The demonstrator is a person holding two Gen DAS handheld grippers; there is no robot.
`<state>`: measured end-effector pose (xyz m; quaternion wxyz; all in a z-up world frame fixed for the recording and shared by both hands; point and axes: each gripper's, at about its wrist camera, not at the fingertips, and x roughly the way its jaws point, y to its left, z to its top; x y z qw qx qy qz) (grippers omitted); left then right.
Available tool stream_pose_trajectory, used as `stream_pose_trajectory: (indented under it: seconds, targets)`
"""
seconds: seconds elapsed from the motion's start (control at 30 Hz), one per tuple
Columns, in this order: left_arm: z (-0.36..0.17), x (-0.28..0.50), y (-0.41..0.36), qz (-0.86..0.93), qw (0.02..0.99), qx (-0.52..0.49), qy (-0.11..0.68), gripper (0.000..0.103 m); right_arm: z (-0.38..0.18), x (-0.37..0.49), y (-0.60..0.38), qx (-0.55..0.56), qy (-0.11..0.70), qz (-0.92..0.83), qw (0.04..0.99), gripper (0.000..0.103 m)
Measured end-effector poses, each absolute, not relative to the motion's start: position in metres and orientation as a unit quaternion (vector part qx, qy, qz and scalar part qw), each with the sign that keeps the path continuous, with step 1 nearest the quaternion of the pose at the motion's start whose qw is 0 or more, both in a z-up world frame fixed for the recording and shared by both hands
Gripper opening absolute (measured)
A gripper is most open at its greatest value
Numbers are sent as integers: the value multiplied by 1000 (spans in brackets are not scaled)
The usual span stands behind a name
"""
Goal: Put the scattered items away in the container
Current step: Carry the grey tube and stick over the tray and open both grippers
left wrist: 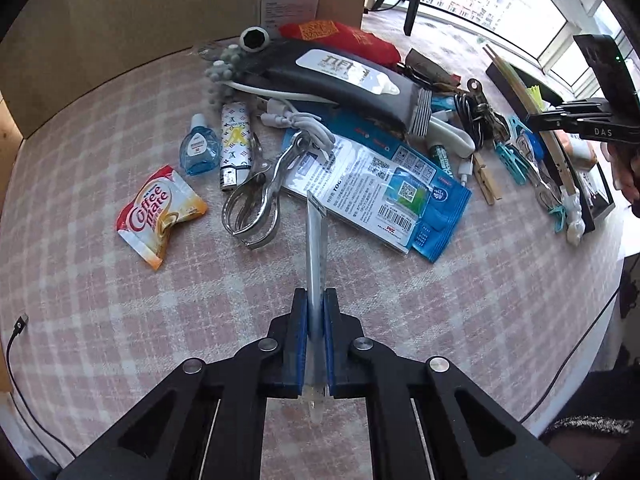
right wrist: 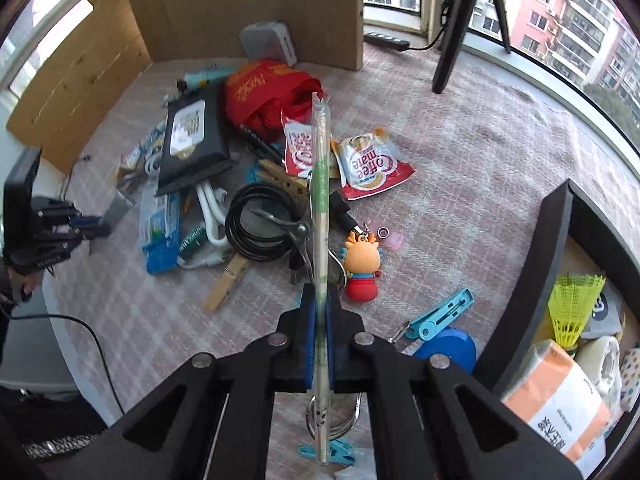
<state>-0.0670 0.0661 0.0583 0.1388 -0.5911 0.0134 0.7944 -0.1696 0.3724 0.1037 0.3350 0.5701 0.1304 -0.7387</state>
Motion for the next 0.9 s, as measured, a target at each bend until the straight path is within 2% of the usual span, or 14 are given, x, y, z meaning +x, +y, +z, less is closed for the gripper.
stream_pose_trajectory:
  seconds: [0.2,0.37,0.67,0.9]
  targets:
    - [88,-64,80,806,154,-571,-26,6,137,-170,414,559,42,-760,329,4]
    - [109,-91,124,814,210,-540,-40,6,165,-168,476,544,3,-795,267,4]
    - [146,-132,276,802,331,-497,-30,7,168,-160,636,556,-36,-824,101,4]
    - [178,-148,396,788,403,-465,1,7,156,-165,709,564,-69,-822,42,4]
